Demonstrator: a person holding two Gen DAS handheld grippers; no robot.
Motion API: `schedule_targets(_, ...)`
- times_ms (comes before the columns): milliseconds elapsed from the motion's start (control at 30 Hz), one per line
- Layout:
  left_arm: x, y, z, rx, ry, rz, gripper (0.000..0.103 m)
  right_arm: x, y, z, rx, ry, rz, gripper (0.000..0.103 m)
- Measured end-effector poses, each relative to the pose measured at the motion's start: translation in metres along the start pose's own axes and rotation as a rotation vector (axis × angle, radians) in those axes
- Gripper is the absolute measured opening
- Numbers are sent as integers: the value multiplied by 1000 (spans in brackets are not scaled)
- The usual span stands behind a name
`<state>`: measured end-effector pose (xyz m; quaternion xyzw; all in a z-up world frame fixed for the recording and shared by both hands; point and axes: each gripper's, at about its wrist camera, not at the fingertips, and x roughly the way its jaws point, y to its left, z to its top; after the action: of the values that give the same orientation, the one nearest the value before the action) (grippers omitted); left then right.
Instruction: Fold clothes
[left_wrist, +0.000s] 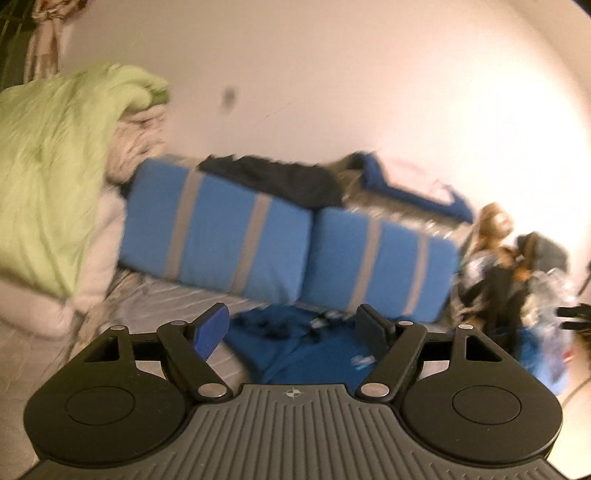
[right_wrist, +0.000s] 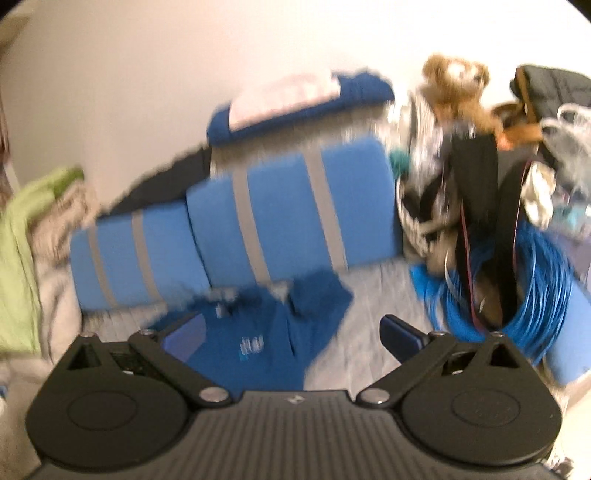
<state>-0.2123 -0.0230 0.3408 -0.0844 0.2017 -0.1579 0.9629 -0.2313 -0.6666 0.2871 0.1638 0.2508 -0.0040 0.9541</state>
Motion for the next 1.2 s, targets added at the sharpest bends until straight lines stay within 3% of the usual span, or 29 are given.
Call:
schedule_targets(133,0,-16,57,78,-9,-32,80,-15,8,62,0,-60,28,102)
schedule_targets(267,14,-24,97,110,-145,23,80,-10,19,114,-55,-116,18,102)
schedule_targets(367,43,-21,116,69,-195,55,80,-3,24,143,-56,-166,11,102)
schedule_targets(500,91,-19,116,47,-298,99,83,9,24,162,-47,-276,-5,102)
schedule_targets(667,160,-35,80,75,-313,142,85,47,26,140,-150,-401,-61,102)
schedule_targets(767,198,-51,44,108,-261,139,85,84,23,113,-183,-352,-70,102)
schedule_targets(900,240,-71,-4,88,-177,78,85,128,15,75,-192,-287,-58,102)
schedule_targets(1200,298,-108,-64,165,-33,-3,85,182,6,11,-209,-140,-47,102)
